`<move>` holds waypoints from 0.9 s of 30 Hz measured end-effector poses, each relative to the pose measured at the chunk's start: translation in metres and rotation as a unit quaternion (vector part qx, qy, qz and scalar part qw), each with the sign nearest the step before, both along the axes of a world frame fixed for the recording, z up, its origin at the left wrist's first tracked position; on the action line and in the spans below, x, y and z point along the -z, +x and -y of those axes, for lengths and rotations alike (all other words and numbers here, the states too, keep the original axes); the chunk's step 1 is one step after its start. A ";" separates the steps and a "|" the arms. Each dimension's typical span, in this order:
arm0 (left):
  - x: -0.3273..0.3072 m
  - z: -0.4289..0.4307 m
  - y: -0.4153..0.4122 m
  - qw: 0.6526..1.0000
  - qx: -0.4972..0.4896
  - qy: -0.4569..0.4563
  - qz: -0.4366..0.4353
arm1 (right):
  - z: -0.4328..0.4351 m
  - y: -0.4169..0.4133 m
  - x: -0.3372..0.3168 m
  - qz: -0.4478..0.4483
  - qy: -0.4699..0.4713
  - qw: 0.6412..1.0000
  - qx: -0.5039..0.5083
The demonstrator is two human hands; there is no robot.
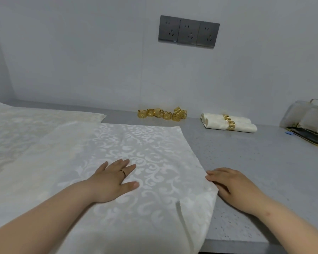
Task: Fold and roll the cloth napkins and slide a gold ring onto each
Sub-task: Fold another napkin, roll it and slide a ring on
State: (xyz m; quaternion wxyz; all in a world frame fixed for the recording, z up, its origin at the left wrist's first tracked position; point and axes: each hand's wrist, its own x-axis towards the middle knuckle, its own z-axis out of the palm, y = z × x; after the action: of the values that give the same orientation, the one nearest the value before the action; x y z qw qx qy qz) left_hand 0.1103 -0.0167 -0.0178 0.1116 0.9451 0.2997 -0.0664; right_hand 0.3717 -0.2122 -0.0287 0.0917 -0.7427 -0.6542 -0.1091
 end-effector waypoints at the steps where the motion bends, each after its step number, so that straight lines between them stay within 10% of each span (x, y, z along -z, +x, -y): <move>1: -0.001 0.000 0.008 1.000 0.008 -0.002 -0.004 | 0.007 -0.005 -0.004 -0.012 -0.005 1.000 0.002; 13: 0.003 -0.001 0.034 0.995 0.031 -0.024 0.090 | 0.022 -0.046 -0.031 -0.319 -0.011 0.948 -0.002; 20: -0.037 0.033 0.012 0.920 0.049 -0.338 0.195 | 0.020 -0.052 -0.058 -0.463 0.115 0.876 0.074; 27: -0.058 0.071 -0.016 0.990 0.117 -0.076 -0.015 | 0.022 -0.058 -0.066 -0.452 0.204 0.862 0.107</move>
State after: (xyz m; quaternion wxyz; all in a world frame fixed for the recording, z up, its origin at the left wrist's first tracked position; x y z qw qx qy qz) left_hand 0.0946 -0.0876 0.0406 0.1700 0.9614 0.1830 -0.1155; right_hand 0.3141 -0.2338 0.0374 0.5147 -0.7407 -0.4205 0.0984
